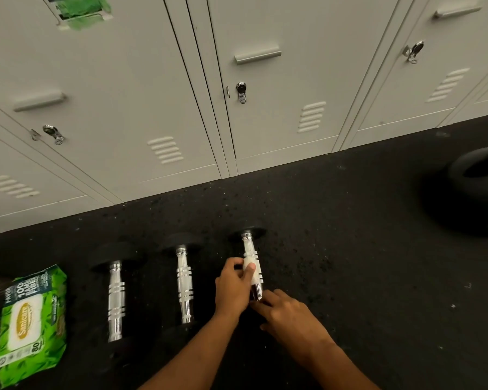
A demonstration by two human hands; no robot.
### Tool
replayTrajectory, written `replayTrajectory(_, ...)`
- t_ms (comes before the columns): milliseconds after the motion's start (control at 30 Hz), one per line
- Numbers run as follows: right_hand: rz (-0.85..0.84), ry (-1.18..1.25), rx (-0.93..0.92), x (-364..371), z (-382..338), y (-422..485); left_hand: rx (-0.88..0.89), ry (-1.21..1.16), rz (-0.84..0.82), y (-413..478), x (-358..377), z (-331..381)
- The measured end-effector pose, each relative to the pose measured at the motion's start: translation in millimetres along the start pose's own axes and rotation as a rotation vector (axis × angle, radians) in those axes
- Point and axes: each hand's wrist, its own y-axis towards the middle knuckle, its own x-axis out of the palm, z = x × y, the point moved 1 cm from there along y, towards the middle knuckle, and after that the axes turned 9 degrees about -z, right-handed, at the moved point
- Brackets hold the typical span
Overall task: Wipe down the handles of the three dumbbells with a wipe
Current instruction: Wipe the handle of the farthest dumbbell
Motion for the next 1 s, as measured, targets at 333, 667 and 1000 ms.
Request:
replayTrajectory(333, -0.01, -0.004, -0.006, -1, -2, 2, -0.073, -0.033, 0.096, 46, -8, 20)
replayTrajectory(667, -0.015, -0.013, -0.006, -4, -4, 1, -0.053, 0.3, -0.1, -8, 0, 4)
replayTrajectory(1000, -0.006, 0.002, -0.012, -5, -6, 1, -0.155, 0.198, -0.048, 3, 2, 9)
